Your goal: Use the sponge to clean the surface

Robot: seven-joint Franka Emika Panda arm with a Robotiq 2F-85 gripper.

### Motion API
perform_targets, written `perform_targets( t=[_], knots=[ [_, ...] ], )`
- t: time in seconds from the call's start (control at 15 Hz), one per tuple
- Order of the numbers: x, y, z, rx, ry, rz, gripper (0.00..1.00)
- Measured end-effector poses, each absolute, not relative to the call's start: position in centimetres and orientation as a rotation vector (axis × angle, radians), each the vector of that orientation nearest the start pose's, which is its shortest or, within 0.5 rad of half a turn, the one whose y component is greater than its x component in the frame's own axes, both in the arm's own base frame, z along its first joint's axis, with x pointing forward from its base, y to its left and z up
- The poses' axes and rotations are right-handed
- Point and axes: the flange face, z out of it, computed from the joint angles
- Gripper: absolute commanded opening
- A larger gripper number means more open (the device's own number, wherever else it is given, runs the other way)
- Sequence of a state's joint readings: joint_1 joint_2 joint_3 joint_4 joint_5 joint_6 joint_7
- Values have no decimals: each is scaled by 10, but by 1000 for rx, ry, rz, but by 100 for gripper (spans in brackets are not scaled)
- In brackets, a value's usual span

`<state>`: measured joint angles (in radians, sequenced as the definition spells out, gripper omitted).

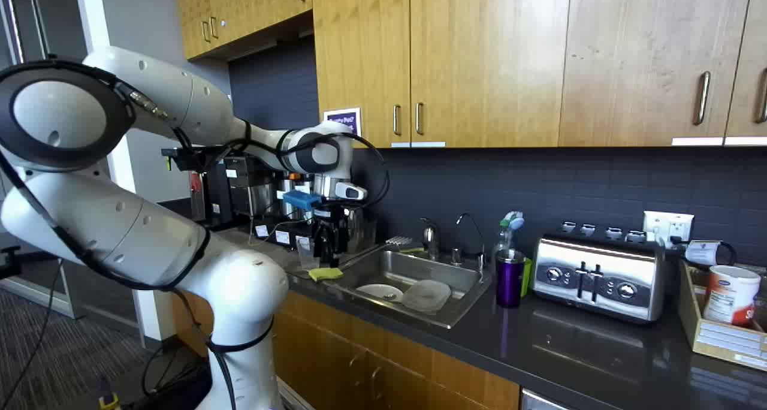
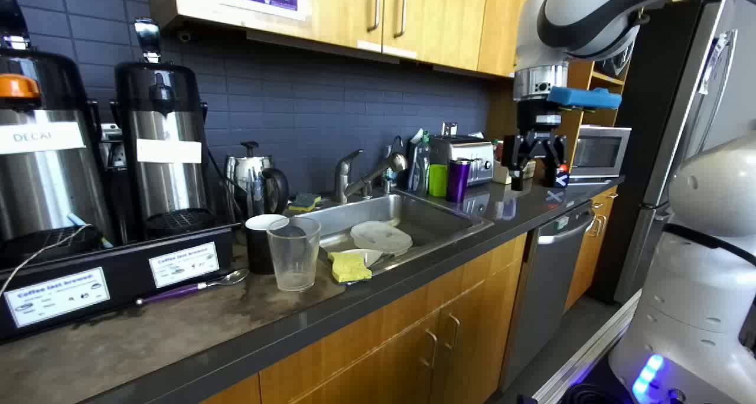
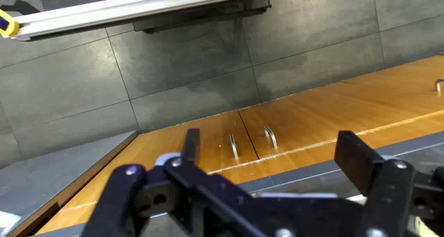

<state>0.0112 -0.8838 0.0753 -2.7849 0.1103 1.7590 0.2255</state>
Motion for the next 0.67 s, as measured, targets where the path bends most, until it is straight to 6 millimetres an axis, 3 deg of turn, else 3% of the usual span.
perform_targets(
  t=[0.67],
  knots=[
    [269, 34, 432, -3100, 296, 224, 100]
  ],
)
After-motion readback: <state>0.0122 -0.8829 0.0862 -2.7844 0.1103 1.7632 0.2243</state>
